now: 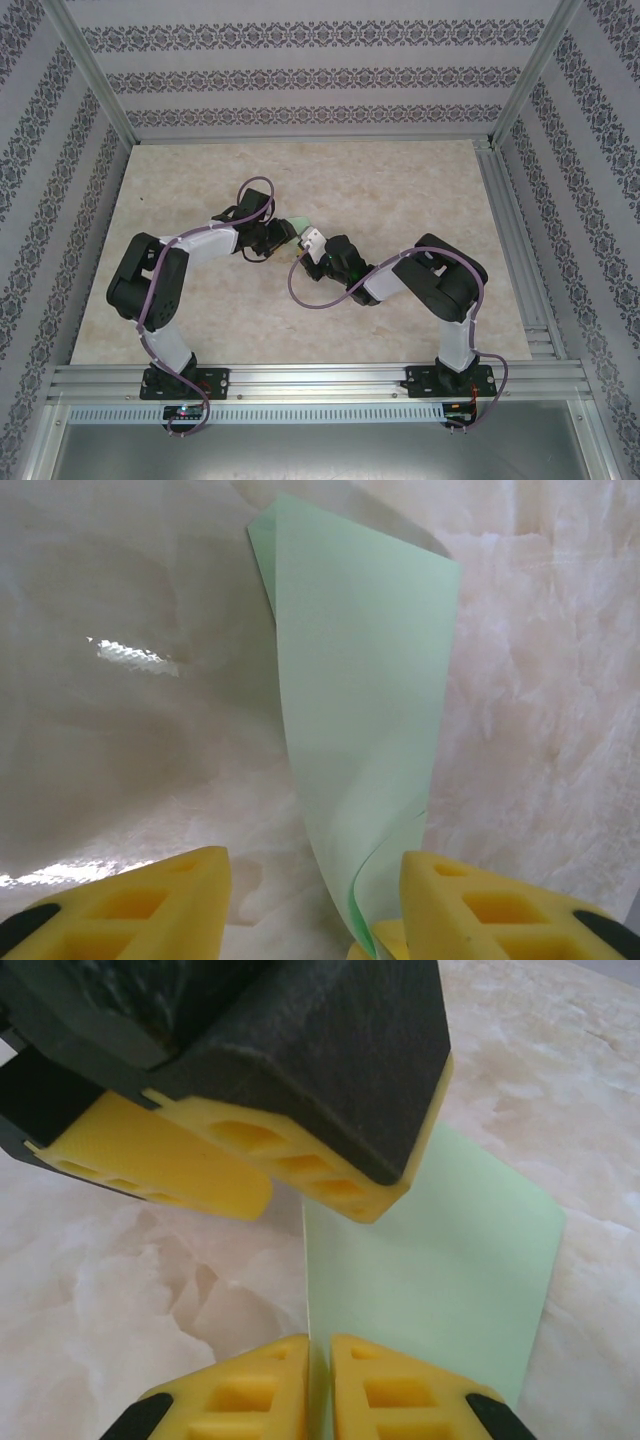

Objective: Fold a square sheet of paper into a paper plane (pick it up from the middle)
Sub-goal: Fold the wing for the fifth time at the center of the table.

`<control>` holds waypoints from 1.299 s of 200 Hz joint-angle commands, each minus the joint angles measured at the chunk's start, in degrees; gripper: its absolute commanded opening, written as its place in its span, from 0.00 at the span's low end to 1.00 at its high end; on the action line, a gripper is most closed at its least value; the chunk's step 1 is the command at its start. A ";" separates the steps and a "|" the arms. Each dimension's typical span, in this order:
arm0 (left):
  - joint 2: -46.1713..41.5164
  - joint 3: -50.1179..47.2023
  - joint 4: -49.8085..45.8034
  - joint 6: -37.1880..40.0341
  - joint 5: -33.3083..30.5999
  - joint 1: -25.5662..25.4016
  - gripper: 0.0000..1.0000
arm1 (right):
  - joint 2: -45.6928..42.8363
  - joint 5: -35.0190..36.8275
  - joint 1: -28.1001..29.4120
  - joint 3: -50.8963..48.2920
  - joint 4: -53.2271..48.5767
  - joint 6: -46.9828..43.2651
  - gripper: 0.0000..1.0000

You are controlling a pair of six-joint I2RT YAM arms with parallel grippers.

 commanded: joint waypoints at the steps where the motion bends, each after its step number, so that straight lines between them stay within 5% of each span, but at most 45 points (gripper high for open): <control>1: 1.17 0.20 2.48 -0.99 0.86 -0.39 0.45 | -0.38 -1.68 -0.25 -0.20 2.80 0.92 0.14; 64: 1.75 0.39 3.27 -1.99 0.77 -0.52 0.19 | -0.28 -1.65 -0.27 -0.15 2.82 0.41 0.17; 112: 0.80 0.63 2.48 -2.27 0.23 -0.69 0.03 | 0.48 -0.29 -0.23 -0.26 3.56 -0.75 0.42; 144: 0.39 1.00 1.71 -2.15 0.11 -0.78 0.03 | 1.52 0.14 0.33 0.62 2.27 -1.93 0.46; 196: -0.26 1.50 1.04 -2.00 0.01 -0.78 0.03 | 3.05 2.94 1.04 1.66 0.25 -2.71 0.41; 260: -0.98 1.49 0.47 -1.87 -0.50 -0.82 0.09 | 3.28 1.76 0.87 2.25 -1.04 -1.23 0.16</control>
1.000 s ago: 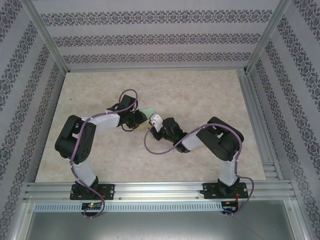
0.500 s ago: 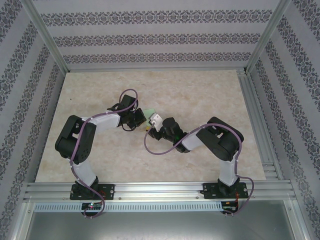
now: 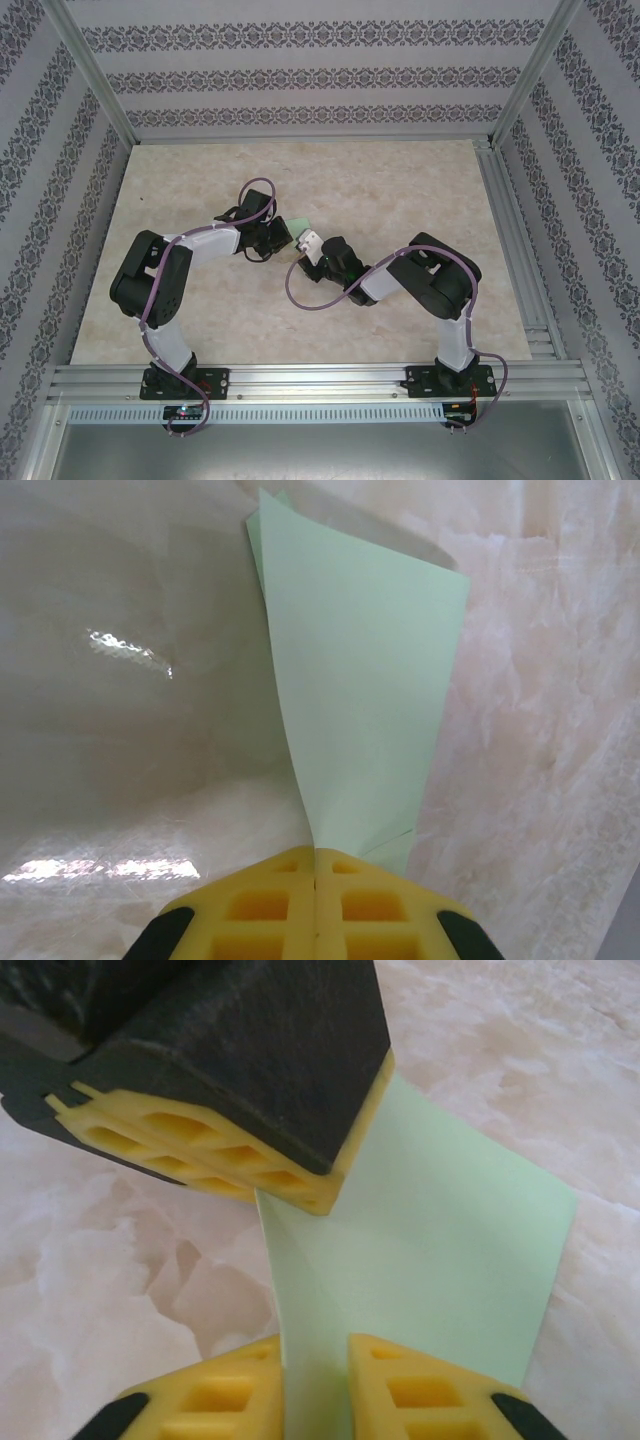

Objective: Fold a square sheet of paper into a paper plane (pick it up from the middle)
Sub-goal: Fold the wing for the fifth time at the center of the table.

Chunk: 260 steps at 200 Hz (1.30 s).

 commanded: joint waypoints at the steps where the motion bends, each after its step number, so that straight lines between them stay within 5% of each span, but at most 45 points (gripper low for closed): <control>1: -2.25 1.51 -1.08 0.05 -0.90 -0.43 0.10 | 0.98 -0.39 0.37 1.07 -0.03 0.60 0.15; 46: -5.28 1.51 -4.19 2.13 -5.85 0.27 0.39 | -0.64 -4.92 -1.25 -0.29 1.19 5.87 0.09; 122: -7.90 -2.09 -0.75 4.08 -8.02 1.06 0.62 | -1.50 -18.22 -8.45 -3.13 8.82 25.53 0.05; 163: -6.73 -2.99 2.66 6.76 -5.23 0.65 0.60 | -0.45 -22.58 -11.02 -3.02 10.29 33.06 0.04; 260: -1.38 -3.10 8.79 8.08 0.00 -1.78 0.34 | 0.03 -24.11 -11.41 -1.48 1.73 36.70 0.06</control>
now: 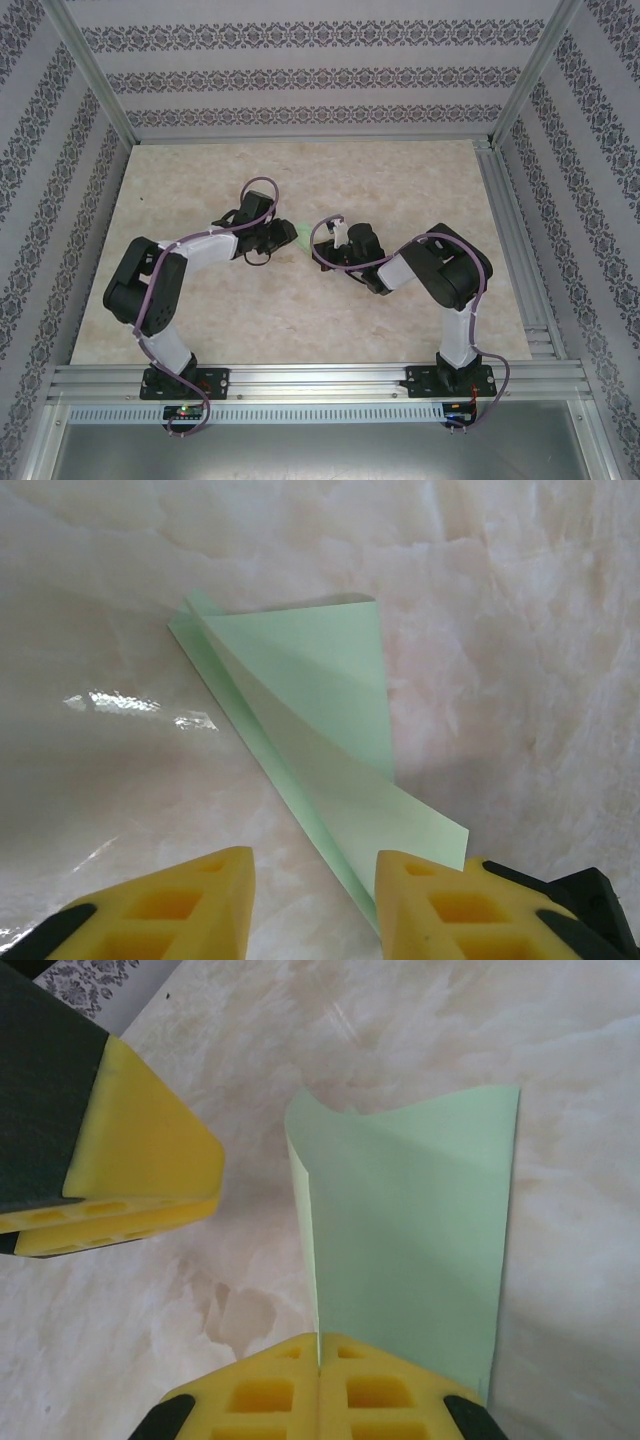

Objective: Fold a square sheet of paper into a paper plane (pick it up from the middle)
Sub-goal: Fold the wing for the fifth time at the center of the table.

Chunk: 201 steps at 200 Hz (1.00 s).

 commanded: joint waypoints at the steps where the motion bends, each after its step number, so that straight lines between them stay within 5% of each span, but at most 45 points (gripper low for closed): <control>1: 1.58 -0.12 4.14 1.08 2.25 -0.62 0.34 | 0.12 -1.92 -0.39 1.06 -2.19 2.60 0.06; 201: 7.86 2.95 10.19 2.32 5.18 -0.85 0.25 | 2.26 -0.61 -4.44 -2.43 5.10 15.87 0.00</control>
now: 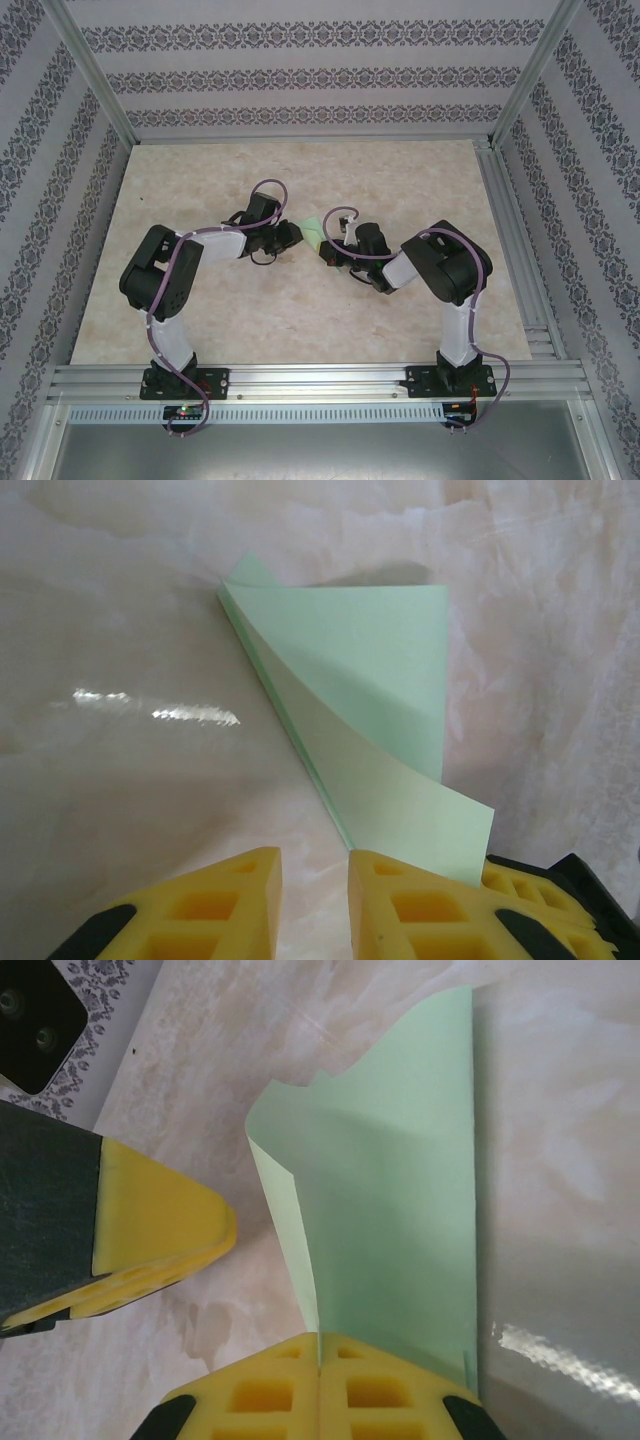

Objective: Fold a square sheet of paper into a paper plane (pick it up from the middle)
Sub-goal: Fold the wing for the fifth time at the center of the table.

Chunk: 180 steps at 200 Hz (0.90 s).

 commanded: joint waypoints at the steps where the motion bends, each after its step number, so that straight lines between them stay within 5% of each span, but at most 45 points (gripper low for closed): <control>1: 0.99 1.49 3.68 1.26 1.10 -0.81 0.25 | 0.60 0.79 -0.66 -1.06 2.74 1.88 0.00; 180: 5.16 4.27 9.84 3.45 3.17 -1.67 0.20 | 0.26 -2.59 -2.60 -2.46 7.69 7.71 0.00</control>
